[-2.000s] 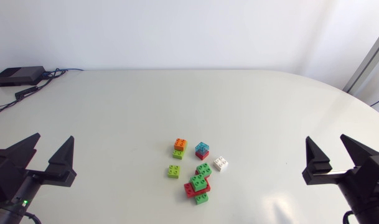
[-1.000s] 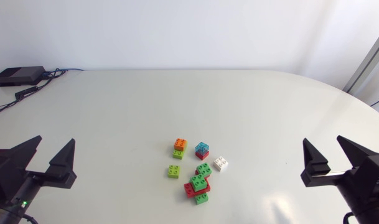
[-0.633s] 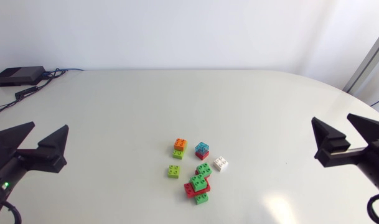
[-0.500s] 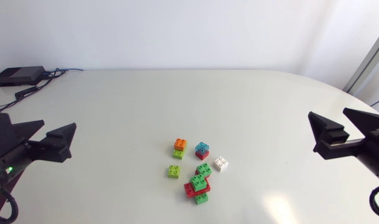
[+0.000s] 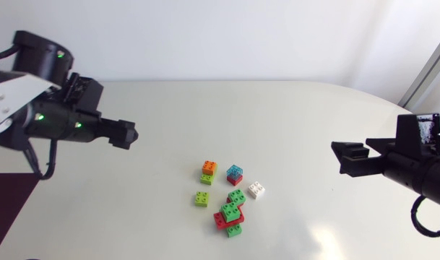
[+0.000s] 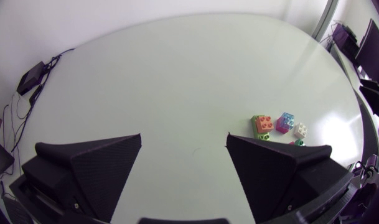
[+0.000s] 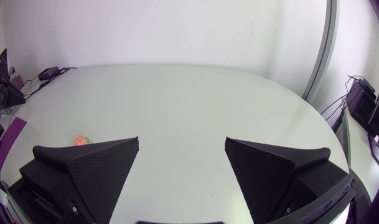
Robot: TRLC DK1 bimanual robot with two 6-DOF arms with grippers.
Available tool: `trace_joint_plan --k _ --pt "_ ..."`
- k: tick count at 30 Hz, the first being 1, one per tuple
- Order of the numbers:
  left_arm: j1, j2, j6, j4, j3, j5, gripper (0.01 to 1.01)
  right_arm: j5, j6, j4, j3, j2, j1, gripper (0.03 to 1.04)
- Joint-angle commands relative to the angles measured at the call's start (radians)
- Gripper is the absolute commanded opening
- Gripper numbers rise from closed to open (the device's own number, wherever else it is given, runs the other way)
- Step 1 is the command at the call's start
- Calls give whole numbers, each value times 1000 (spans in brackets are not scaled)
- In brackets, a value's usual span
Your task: Sort duplo bricks by size, large to the right and small to the left
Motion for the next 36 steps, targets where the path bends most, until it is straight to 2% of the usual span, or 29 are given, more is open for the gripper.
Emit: trace_joint_plan --k 1,4,5,7,11,17,36 --pt "-35 150 40 -76 116 -18 956 -1 39 -8 13 3 6 997" --pt "-78 325 31 -156 225 -13 893 3 45 -11 0 -5 17 997" --pt "-94 360 25 -164 245 -14 897 5 54 -14 -3 -8 23 997" --pt "-143 422 10 -164 285 -14 975 25 55 -39 0 -23 37 997" --pt "-218 512 -26 -168 355 -13 980 84 54 -91 11 -51 91 997" --pt "-293 629 -75 -170 431 -13 980 87 54 -92 -6 -37 106 997" --pt "-411 790 -142 -119 515 -14 974 98 57 -54 -41 -3 105 997"
